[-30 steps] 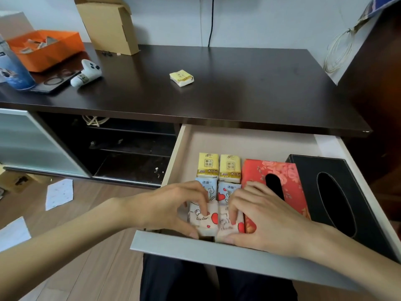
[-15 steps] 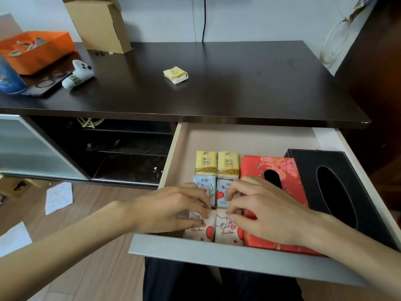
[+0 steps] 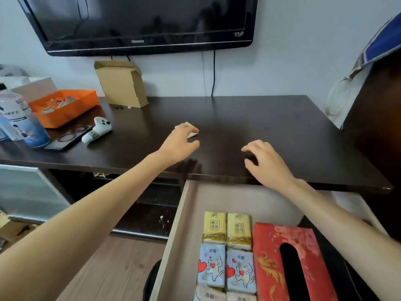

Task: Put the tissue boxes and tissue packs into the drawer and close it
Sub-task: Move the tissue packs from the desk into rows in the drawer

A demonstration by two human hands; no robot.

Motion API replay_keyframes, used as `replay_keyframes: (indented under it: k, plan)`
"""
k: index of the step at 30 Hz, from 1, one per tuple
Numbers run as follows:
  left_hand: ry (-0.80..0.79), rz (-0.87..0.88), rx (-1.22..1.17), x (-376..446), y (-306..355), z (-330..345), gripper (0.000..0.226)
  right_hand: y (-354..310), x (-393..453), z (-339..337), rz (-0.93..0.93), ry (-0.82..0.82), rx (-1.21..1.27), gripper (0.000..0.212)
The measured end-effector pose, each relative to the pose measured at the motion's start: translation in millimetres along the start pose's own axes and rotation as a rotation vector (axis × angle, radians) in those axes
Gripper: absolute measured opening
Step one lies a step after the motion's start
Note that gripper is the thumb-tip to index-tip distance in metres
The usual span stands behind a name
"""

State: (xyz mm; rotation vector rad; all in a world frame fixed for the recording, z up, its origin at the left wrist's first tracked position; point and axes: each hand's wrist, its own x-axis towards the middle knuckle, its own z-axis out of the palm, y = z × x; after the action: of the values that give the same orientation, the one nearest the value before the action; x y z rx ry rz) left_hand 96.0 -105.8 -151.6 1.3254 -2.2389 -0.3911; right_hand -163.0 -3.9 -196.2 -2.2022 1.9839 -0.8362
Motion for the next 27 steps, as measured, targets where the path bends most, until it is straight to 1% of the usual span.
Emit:
replay_keyframes:
  k: [4,5,7,9,14,17,20,22,23,25,27]
  plan:
    - [-0.084,-0.172,0.149,55,-26,18,0.06,8,3,16,0.002,0.098,-0.076,0.03]
    - [-0.107,-0.201,0.191,61,-31,23,0.06,9,3,17,0.004,0.103,-0.077,0.03]
    - [-0.126,-0.204,0.288,65,-34,33,0.049,12,5,18,0.03,0.096,-0.055,0.03]
    - [-0.091,-0.125,0.329,57,-30,40,0.039,13,5,20,0.043,0.093,-0.028,0.03]
    - [-0.094,0.243,0.176,3,-2,54,0.028,14,4,21,0.044,0.112,0.028,0.024]
    - [-0.105,0.354,0.026,-29,16,61,0.024,14,4,18,0.043,0.108,0.096,0.022]
    - [-0.133,0.332,-0.078,-46,28,62,0.032,16,3,13,0.048,0.097,0.282,0.027]
    - [-0.124,0.284,-0.173,-55,32,56,0.035,15,3,8,0.049,0.038,0.395,0.026]
    - [-0.094,0.271,-0.225,-59,33,51,0.034,13,3,5,0.044,-0.006,0.421,0.025]
    - [-0.02,0.264,-0.279,-69,33,41,0.03,6,8,3,0.01,-0.102,0.433,0.036]
    - [-0.014,0.217,-0.29,-85,32,31,0.025,-4,10,4,-0.022,-0.216,0.371,0.051]
